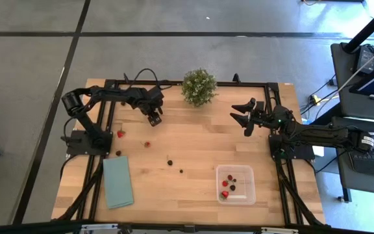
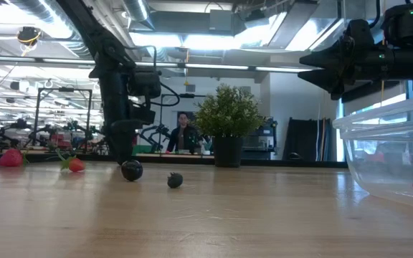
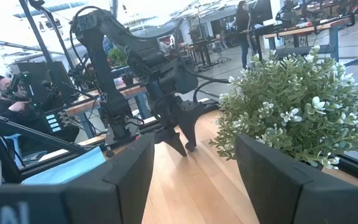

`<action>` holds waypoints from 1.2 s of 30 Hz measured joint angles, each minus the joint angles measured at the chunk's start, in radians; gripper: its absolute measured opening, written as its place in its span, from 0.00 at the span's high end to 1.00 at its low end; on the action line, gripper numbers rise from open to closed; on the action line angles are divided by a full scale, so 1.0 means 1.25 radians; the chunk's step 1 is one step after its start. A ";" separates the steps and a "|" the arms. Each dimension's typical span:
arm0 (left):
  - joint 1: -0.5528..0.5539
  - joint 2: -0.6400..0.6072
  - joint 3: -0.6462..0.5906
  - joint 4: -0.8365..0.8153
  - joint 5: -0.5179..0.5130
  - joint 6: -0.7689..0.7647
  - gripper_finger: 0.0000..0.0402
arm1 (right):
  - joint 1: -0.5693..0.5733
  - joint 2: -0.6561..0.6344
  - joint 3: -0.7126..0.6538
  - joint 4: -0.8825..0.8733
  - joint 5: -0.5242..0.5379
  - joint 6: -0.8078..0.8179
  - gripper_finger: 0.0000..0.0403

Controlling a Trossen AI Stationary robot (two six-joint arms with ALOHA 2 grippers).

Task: Pick and placing Produce into tupperware
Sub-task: Put the top blackberry into the bin

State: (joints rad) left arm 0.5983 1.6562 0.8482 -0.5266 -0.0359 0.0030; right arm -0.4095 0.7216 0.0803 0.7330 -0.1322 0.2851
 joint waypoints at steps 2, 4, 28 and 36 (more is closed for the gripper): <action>0.000 0.000 0.000 -0.001 -0.002 0.000 0.55 | 0.000 0.000 0.000 0.000 0.000 0.001 0.44; 0.000 0.000 0.000 -0.001 -0.003 0.000 0.59 | 0.000 0.000 0.000 0.000 0.000 0.001 0.44; 0.001 -0.010 -0.002 -0.002 0.041 -0.022 0.78 | 0.000 0.000 0.000 0.000 0.000 0.002 0.44; -0.045 -0.085 0.020 -0.002 0.253 -0.063 0.77 | 0.001 0.000 0.000 -0.003 -0.001 0.022 0.44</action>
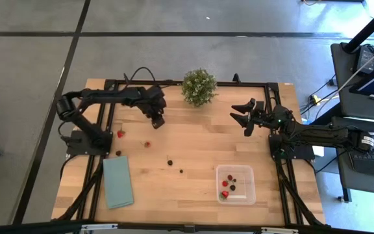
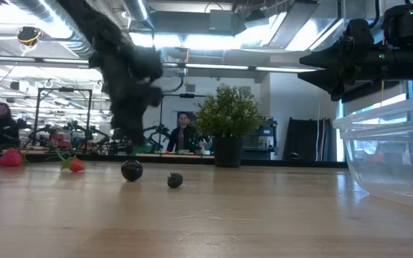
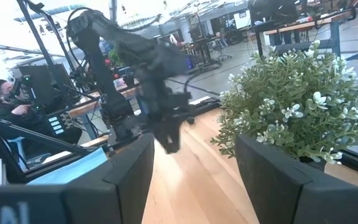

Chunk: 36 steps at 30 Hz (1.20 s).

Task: Pick and placing Produce into tupperware
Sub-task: Put the top blackberry into the bin

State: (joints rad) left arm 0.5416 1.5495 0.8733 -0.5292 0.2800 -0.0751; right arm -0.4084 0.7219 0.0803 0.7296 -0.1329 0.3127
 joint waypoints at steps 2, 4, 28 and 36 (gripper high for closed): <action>-0.033 -0.027 0.016 0.021 0.056 -0.021 0.76 | 0.000 0.000 0.000 0.000 0.000 -0.001 0.44; -0.076 -0.047 0.036 0.075 0.103 -0.042 0.76 | 0.000 0.000 0.000 0.000 0.000 0.000 0.44; -0.533 0.268 0.483 0.420 -0.150 -0.085 0.76 | 0.002 0.000 0.000 0.003 -0.128 0.063 0.44; -0.551 0.476 0.644 0.425 -0.125 -0.083 0.78 | 0.002 0.000 0.000 -0.007 -0.148 0.062 0.44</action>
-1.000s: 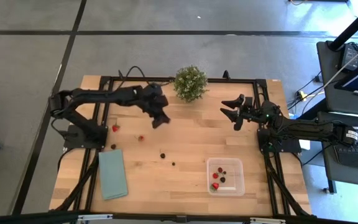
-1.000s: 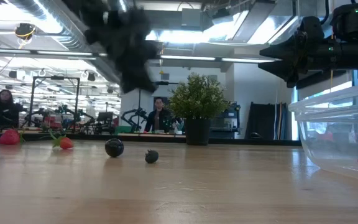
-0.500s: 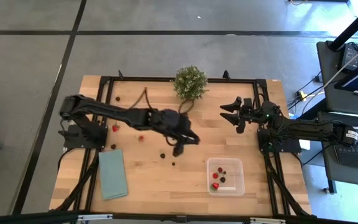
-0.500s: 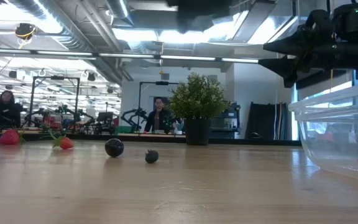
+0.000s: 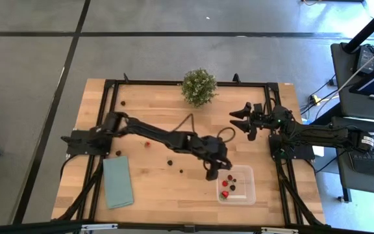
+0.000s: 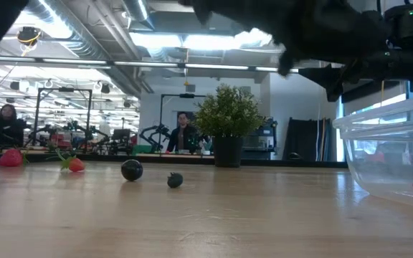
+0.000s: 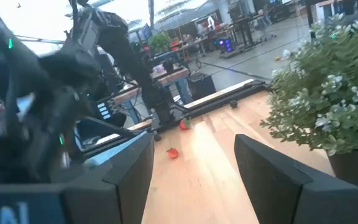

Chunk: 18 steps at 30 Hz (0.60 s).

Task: Pick and placing Produce into tupperware
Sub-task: Put the top blackberry into the bin

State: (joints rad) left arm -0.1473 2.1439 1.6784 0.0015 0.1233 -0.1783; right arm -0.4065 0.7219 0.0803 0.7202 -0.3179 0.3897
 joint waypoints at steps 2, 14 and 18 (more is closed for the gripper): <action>-0.002 0.041 0.025 -0.001 0.014 -0.006 0.78 | 0.000 0.000 0.000 -0.005 -0.010 0.001 0.44; -0.022 0.135 0.062 0.000 0.022 -0.021 0.77 | 0.000 0.000 0.000 -0.011 -0.021 0.014 0.44; -0.019 0.135 0.062 -0.001 0.021 -0.021 0.73 | 0.000 0.000 0.000 -0.013 -0.021 0.014 0.44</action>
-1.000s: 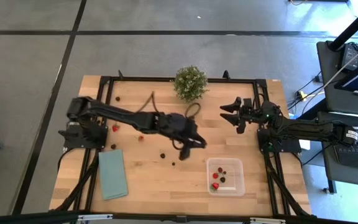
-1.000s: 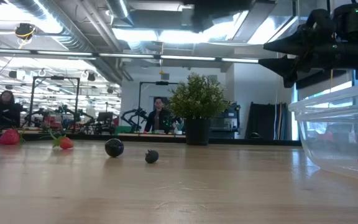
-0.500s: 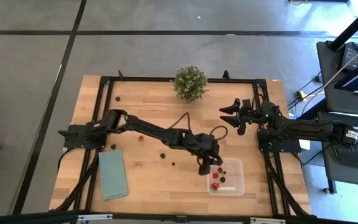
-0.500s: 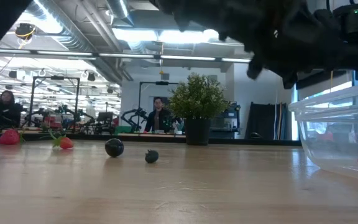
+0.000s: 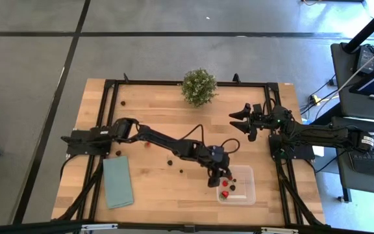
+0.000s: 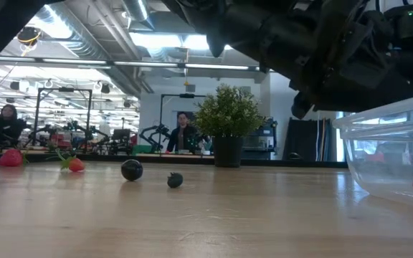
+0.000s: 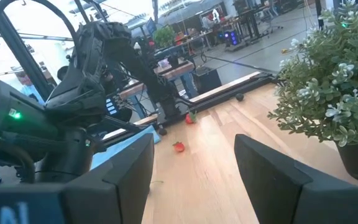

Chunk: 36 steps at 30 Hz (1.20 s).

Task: Pick and placing Produce into tupperware
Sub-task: Put the top blackberry into the bin, then put the blueberry into the bin

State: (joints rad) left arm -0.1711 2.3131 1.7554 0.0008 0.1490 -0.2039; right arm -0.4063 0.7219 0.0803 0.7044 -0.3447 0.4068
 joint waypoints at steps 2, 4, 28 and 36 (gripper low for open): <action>0.001 0.000 0.000 0.000 0.000 0.001 0.70 | 0.000 0.000 0.000 0.000 0.000 0.000 0.44; 0.000 0.000 0.000 0.000 -0.001 0.001 0.67 | 0.000 0.000 0.000 0.000 0.000 0.001 0.44; 0.077 -0.360 0.002 -0.647 -0.031 0.230 0.64 | 0.003 0.001 0.000 -0.042 -0.019 0.006 0.44; 0.059 -0.446 -0.025 -0.859 -0.021 0.188 0.63 | 0.003 0.000 0.000 -0.041 -0.019 -0.007 0.44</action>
State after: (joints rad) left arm -0.0968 1.7553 1.7241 -1.0735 0.1223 0.0306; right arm -0.4030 0.7223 0.0803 0.6532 -0.3683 0.3982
